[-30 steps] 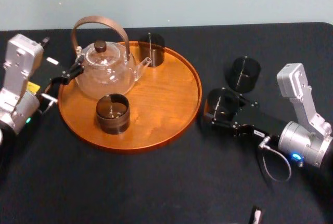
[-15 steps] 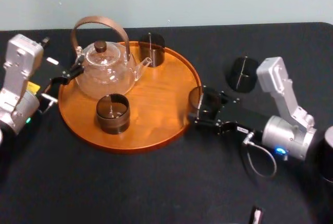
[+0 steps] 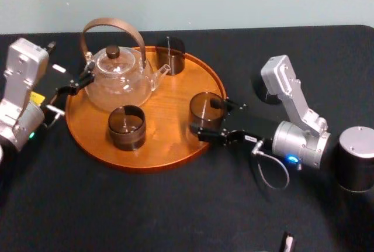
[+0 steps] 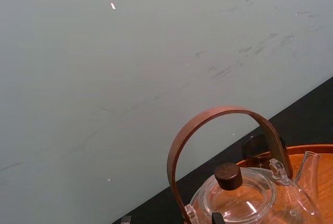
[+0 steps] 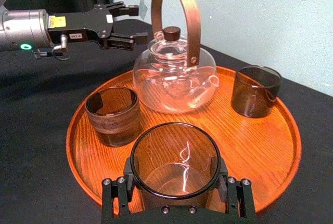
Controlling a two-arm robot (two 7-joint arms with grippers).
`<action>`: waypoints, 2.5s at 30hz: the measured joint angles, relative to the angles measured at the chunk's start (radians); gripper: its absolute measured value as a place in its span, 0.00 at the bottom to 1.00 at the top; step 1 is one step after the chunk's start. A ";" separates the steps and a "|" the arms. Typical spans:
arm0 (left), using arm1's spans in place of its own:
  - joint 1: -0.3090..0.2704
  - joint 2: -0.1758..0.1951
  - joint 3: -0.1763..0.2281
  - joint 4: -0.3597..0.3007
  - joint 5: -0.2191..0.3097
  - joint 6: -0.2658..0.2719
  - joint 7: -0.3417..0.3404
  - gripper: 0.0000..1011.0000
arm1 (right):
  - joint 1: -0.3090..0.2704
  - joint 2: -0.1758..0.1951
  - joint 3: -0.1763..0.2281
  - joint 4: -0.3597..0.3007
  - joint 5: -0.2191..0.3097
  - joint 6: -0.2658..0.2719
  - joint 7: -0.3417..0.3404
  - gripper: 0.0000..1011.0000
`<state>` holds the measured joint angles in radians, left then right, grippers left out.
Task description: Pick up the glass from the table and place it on the tray.
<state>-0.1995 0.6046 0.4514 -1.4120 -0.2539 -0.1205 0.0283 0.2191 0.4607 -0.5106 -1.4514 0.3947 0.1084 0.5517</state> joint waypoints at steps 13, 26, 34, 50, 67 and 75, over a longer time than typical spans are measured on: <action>0.000 0.000 0.000 0.000 0.000 0.000 0.000 0.99 | 0.065 -0.042 -0.048 0.060 -0.016 0.000 0.017 0.90; 0.000 0.000 0.000 0.000 0.000 0.000 0.000 0.99 | 0.111 -0.076 -0.080 0.120 -0.037 -0.019 0.027 0.90; 0.000 0.000 0.000 0.000 0.000 0.000 0.000 0.99 | 0.130 -0.092 -0.090 0.158 -0.040 -0.029 0.042 0.90; 0.000 0.000 0.000 0.000 0.000 0.000 0.000 0.99 | 0.149 -0.119 -0.106 0.214 -0.022 -0.046 0.072 0.90; 0.000 0.000 0.000 0.000 0.000 0.000 0.000 0.99 | 0.158 -0.130 -0.115 0.244 -0.016 -0.054 0.078 0.90; 0.000 0.000 0.000 0.000 0.000 0.000 0.000 0.99 | 0.158 -0.130 -0.114 0.244 -0.016 -0.054 0.078 0.90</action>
<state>-0.1995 0.6047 0.4514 -1.4120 -0.2539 -0.1205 0.0283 0.3769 0.3306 -0.6250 -1.2079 0.3786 0.0546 0.6300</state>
